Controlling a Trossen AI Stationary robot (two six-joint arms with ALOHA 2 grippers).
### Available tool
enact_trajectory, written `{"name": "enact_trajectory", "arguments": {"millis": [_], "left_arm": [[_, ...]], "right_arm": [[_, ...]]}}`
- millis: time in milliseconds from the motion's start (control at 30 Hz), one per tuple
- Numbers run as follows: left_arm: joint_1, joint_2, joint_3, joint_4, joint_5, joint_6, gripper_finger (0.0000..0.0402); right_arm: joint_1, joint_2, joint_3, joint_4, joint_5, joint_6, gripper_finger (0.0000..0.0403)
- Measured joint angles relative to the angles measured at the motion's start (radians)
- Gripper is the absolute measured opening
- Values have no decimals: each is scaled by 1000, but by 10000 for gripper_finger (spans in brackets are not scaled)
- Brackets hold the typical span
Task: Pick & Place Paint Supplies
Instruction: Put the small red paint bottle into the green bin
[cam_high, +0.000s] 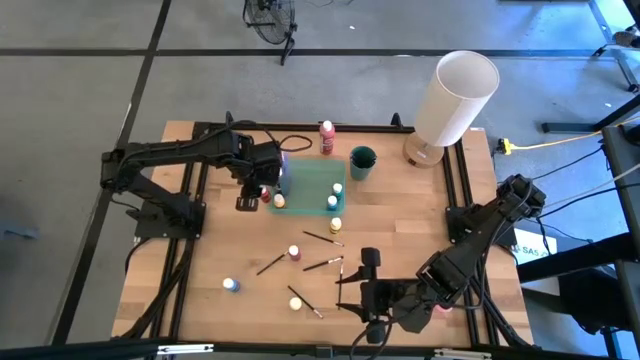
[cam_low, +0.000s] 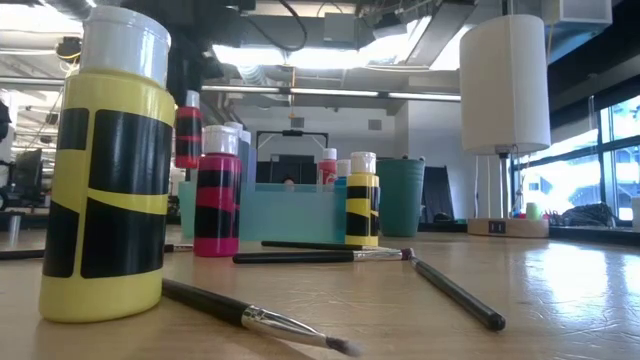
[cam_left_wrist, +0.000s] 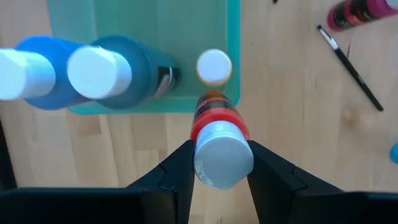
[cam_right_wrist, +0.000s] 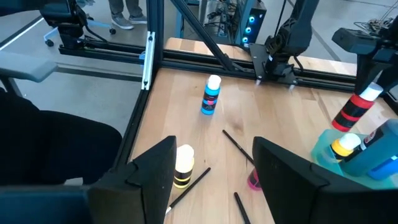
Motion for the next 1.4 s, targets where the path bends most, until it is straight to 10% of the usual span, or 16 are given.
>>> {"name": "enact_trajectory", "arguments": {"millis": [1400], "left_arm": [[22, 6, -17, 43, 11, -1, 121]], "right_arm": [[0, 0, 0, -10, 1, 4, 216]]}}
